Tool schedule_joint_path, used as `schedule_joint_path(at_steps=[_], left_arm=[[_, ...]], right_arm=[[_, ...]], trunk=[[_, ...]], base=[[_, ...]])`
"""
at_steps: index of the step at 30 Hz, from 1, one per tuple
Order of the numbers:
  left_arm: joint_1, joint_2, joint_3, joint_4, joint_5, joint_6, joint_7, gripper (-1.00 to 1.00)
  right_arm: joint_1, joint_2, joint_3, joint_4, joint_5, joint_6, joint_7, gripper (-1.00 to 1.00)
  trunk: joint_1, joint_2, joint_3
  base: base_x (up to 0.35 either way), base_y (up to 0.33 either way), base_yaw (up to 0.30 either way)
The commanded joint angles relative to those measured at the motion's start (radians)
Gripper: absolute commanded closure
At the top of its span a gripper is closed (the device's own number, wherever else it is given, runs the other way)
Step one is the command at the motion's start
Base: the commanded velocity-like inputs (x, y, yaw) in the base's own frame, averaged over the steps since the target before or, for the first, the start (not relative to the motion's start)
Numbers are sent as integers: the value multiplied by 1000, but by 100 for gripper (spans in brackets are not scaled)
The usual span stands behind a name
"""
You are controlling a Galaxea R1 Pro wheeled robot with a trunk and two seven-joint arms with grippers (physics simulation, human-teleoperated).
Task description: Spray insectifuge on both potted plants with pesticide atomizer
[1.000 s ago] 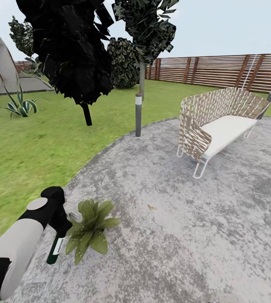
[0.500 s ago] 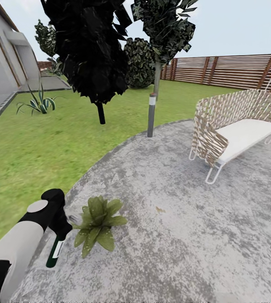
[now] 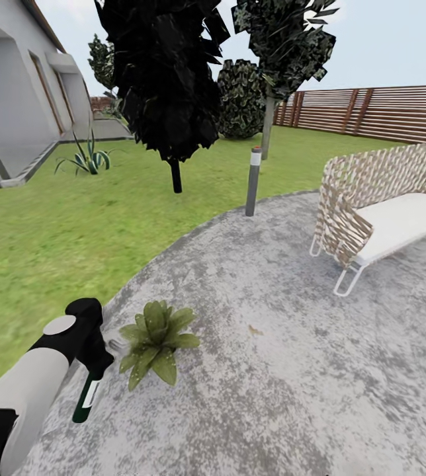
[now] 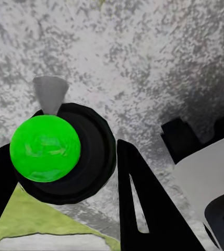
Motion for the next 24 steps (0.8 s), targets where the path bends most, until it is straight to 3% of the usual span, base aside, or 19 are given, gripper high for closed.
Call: schedule_joint_path(at_steps=[1, 6, 10, 21, 24], left_arm=[[3, -1, -4, -1, -6, 13, -10, 100], [34, -27, -4, 0, -2, 18, -12, 100], [40, -55, -2, 0, -1, 18, -12, 100], [44, -56, -2, 0, -3, 18, -8, 100], [66, -55, -2, 0, -2, 18, -6, 100]], right_arm=[[-1, 0, -9, 1, 10, -3, -2, -100], [-1, 0, -8, 1, 10, -3, -2, -100], [-1, -2, -9, 1, 10, -3, -1, -100], [-1, -5, -9, 1, 10, -3, -2, -100], [-1, -3, -9, 1, 10, -3, -2, -100]], trunk=[[0, 0, -1], [0, 0, -1], [0, 0, -1], [0, 0, -1], [0, 0, -1]], base=[[-1, -8, 277], [47, -24, 265], [167, -179, 54], [-74, -255, 2], [62, -255, 0]])
